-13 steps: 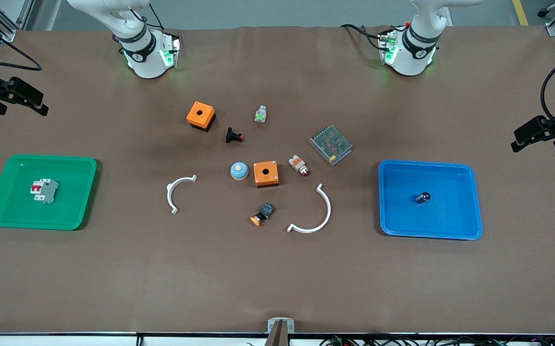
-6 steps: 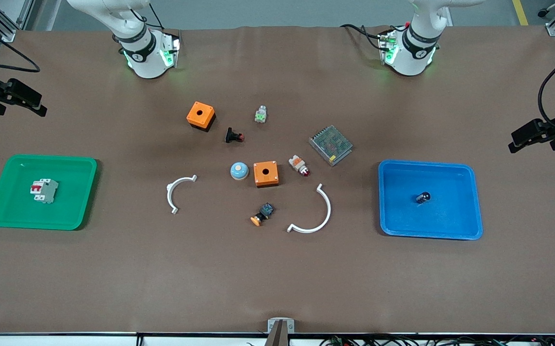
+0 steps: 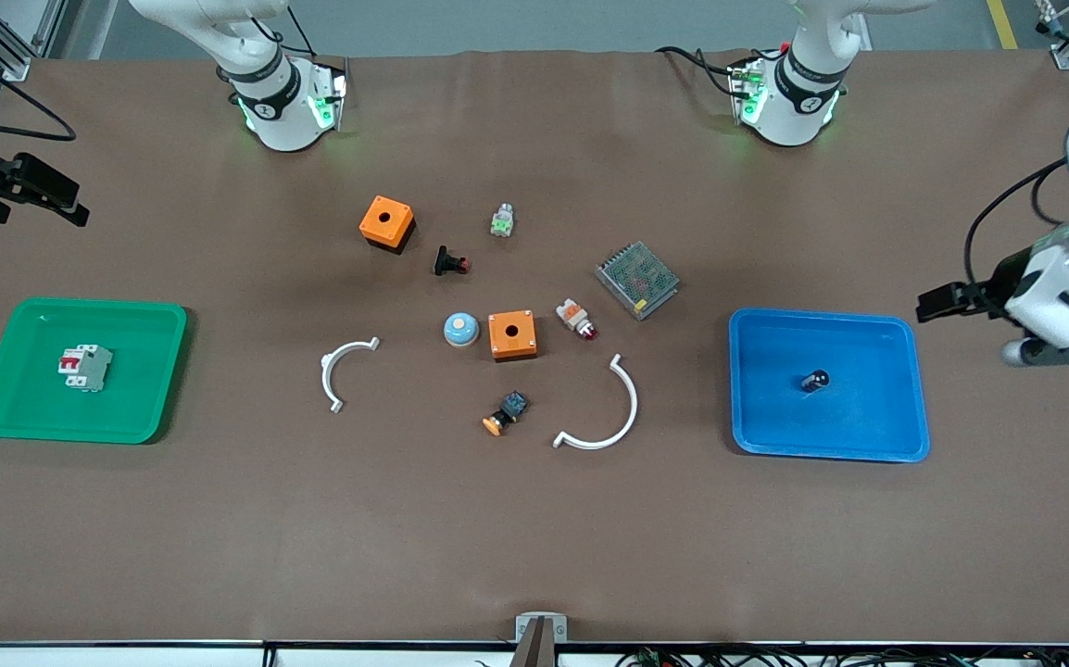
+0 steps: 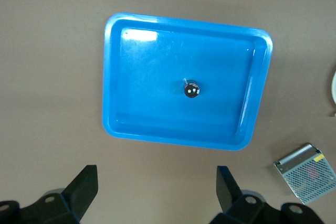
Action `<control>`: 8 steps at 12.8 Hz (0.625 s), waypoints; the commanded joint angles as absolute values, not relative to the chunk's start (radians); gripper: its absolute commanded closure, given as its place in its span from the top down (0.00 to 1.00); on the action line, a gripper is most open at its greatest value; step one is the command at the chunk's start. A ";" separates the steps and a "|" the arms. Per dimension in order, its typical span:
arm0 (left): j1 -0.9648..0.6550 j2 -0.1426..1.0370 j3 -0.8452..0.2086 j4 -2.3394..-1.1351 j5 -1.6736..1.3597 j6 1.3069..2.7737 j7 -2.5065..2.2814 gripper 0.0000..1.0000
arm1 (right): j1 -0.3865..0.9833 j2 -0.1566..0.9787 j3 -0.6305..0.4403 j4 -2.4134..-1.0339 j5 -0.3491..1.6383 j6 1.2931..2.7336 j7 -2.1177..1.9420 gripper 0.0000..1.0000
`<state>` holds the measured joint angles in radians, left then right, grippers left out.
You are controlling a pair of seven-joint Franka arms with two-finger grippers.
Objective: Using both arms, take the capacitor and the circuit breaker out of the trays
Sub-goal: 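Reach the left gripper down into the blue tray toward the capacitor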
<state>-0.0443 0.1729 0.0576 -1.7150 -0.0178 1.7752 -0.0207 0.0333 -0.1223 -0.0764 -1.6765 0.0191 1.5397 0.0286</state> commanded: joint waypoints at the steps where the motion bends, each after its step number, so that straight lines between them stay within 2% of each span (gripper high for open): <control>1: -0.055 0.192 0.060 -1.833 -0.021 1.927 -0.034 0.99 | 0.029 -0.150 -0.068 -1.704 0.011 1.548 0.041 1.00; 5: -0.093 0.283 0.054 -1.940 -0.018 2.145 -0.076 0.99 | 0.026 -0.146 -0.071 -1.684 0.015 1.548 0.041 1.00; 8: -0.138 0.380 0.054 -1.942 -0.017 2.259 -0.155 0.99 | -0.014 -0.037 -0.077 -1.629 0.003 1.554 0.043 1.00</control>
<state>-0.1194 0.3407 0.0525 -1.9455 -0.0178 2.2091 -0.1248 0.0262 -0.1129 -0.0788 -1.6644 0.0167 1.5460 0.0323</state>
